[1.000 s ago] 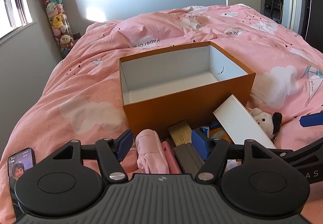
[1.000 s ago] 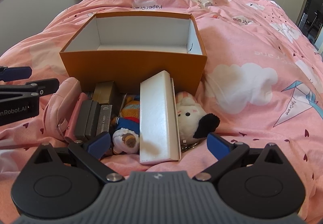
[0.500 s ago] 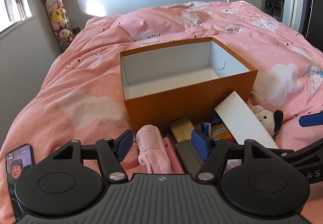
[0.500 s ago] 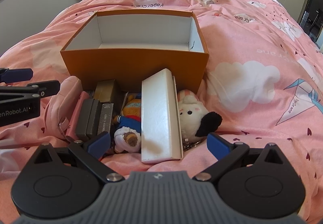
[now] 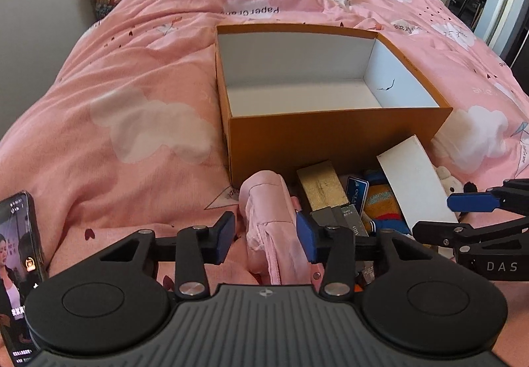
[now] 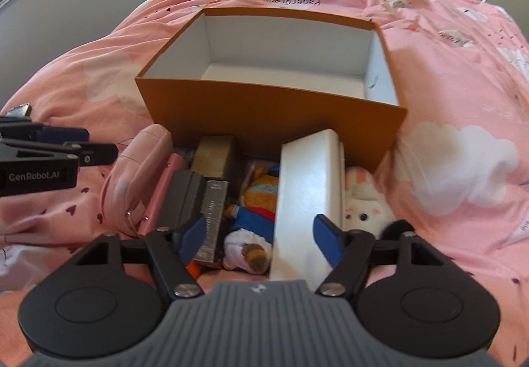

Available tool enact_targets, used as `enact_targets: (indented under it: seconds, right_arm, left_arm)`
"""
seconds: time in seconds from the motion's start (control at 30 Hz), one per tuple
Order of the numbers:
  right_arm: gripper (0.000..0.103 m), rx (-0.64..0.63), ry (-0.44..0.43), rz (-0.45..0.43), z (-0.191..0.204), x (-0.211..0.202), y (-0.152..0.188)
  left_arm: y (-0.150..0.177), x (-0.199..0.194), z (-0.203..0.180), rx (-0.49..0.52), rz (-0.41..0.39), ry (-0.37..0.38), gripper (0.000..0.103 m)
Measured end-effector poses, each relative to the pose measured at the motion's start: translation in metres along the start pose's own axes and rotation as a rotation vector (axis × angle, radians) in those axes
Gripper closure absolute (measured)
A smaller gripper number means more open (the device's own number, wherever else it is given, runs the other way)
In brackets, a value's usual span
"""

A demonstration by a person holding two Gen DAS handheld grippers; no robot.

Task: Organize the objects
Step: 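Reach both tools toward the pile of items beside the orange box, then grasp the pink pouch with the left tool while the right tool grasps the pink wallet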

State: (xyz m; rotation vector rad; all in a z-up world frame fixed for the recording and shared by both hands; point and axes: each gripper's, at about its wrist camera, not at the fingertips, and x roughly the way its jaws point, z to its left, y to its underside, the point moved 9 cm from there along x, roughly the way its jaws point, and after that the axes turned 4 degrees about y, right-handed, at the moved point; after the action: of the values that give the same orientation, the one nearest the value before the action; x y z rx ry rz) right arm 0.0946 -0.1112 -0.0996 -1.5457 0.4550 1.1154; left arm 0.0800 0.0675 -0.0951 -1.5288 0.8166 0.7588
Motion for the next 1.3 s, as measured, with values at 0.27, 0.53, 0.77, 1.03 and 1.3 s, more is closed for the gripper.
enact_targets:
  seconds: [0.27, 0.53, 0.77, 1.03, 1.3]
  right_arm:
    - [0.062, -0.011, -0.111, 0.061, 0.027, 0.029, -0.022]
    - [0.082, -0.122, -0.202, 0.107, 0.057, 0.044, -0.033]
    - [0.084, -0.162, -0.282, 0.147, 0.082, 0.049, -0.037]
    - [0.084, -0.174, -0.255, 0.219, 0.103, 0.075, -0.039]
    - [0.087, -0.236, -0.183, 0.249, 0.107, 0.095, -0.046]
  left_arm:
    - [-0.004, 0.033, 0.005, -0.141, 0.122, 0.087, 0.052]
    - [0.003, 0.055, 0.005, -0.101, 0.198, 0.045, 0.050]
    - [0.007, 0.049, 0.025, -0.145, 0.214, 0.064, 0.064]
    - [0.008, 0.044, 0.049, -0.251, 0.212, 0.098, 0.066]
    - [0.007, 0.048, 0.054, -0.293, 0.207, 0.117, 0.067]
